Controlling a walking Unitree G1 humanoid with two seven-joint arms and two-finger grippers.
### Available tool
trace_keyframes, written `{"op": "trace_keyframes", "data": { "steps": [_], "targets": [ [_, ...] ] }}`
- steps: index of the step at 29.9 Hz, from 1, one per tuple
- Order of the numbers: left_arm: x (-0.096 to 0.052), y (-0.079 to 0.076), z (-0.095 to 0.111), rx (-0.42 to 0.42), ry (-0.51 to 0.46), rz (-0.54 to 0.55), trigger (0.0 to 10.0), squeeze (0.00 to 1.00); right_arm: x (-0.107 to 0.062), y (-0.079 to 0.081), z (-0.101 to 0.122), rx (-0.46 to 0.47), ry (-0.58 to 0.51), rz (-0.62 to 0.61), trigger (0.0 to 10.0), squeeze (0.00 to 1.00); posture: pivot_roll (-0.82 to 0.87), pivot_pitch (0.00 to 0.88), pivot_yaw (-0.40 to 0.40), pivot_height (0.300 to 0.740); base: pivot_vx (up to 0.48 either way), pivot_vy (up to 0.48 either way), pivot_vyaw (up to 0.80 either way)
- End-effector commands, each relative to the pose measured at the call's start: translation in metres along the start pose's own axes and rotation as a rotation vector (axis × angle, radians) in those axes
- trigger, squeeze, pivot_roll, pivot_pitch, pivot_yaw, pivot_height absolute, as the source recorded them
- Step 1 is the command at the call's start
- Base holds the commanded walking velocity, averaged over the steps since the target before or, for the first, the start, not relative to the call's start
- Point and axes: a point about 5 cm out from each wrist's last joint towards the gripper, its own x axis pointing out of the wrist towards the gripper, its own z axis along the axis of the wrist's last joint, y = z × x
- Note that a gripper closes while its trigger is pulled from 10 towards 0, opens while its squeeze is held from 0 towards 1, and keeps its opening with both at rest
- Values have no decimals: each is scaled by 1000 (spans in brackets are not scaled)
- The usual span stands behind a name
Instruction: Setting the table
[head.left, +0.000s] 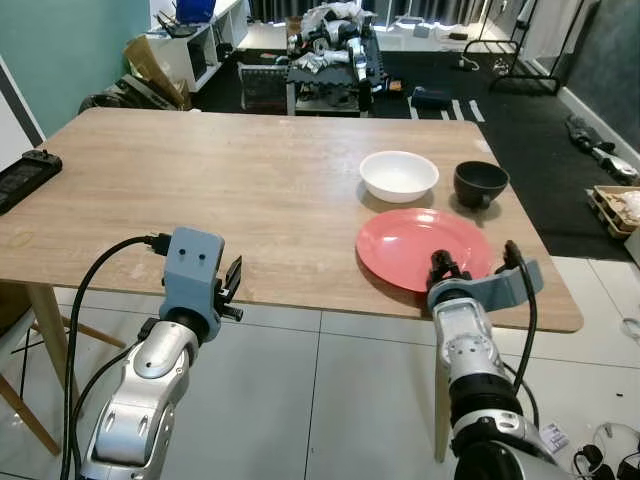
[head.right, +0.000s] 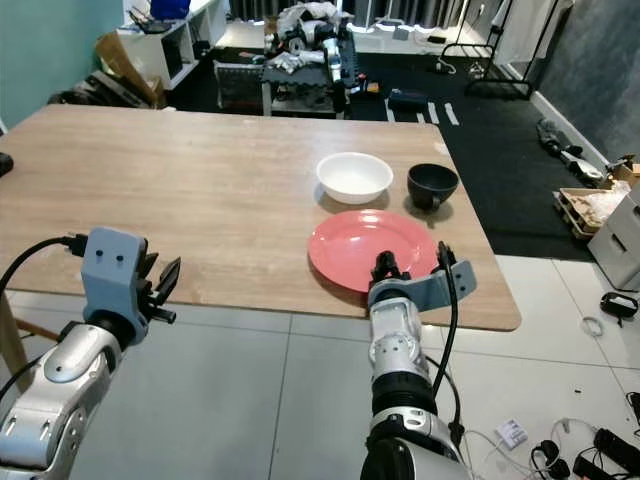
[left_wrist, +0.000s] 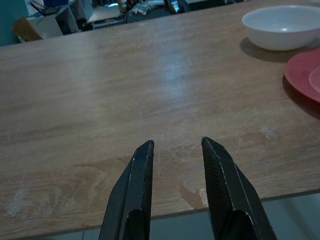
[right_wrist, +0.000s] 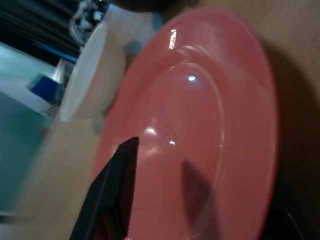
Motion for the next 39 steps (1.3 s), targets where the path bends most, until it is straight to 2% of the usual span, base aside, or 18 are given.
{"op": "trace_keyframes", "data": {
  "steps": [1,3,4,6,8,12,15,23,25,29,32,35,39],
  "targets": [
    [-1,-2,-1,-5,10,-12,10000,0,0,6,5,-146,-55,30,10000,0,178,151,98,740,0,0,0],
    [-1,-5,2,-12,-3,-44,10000,0,0,11,11,-283,-95,56,10000,0,175,147,99,740,0,0,0],
    [-1,-5,2,-12,-3,-44,10000,0,0,11,11,-283,-95,56,10000,0,175,147,99,740,0,0,0],
    [-1,-9,6,-24,-15,-103,10000,0,-1,14,15,-372,-137,81,10000,0,164,138,100,740,0,0,0],
    [-1,-13,10,-31,-22,-179,10000,0,-4,16,18,-424,-167,102,10000,0,161,134,101,740,0,0,0],
    [-8,-24,15,3,-8,-424,10000,0,-8,20,18,-451,-172,163,10000,0,154,124,107,740,0,0,0],
    [-19,-24,21,76,-4,-593,10000,0,-10,20,15,-457,-158,190,10000,0,151,120,111,740,0,0,0],
    [-29,-11,24,96,24,-648,10000,0,-12,9,22,-492,-196,150,10000,0,154,110,119,740,0,0,0],
    [-30,-10,24,97,28,-648,10000,0,-11,6,27,-528,-218,129,10000,0,156,108,118,740,0,0,0],
    [-30,-10,25,96,32,-658,10000,0,-12,3,43,-673,-313,95,10000,0,156,105,119,740,0,0,0],
    [-30,-11,25,88,28,-661,10000,0,-13,2,49,-698,-348,90,10000,0,153,104,121,740,0,0,0],
    [-29,-13,27,70,22,-660,10000,0,-18,8,55,-715,-394,145,10000,0,150,102,122,740,0,0,0],
    [-24,-15,21,58,19,-577,10000,0,-34,19,42,-714,-365,293,10000,0,143,101,121,740,0,0,0]
  ]
}}
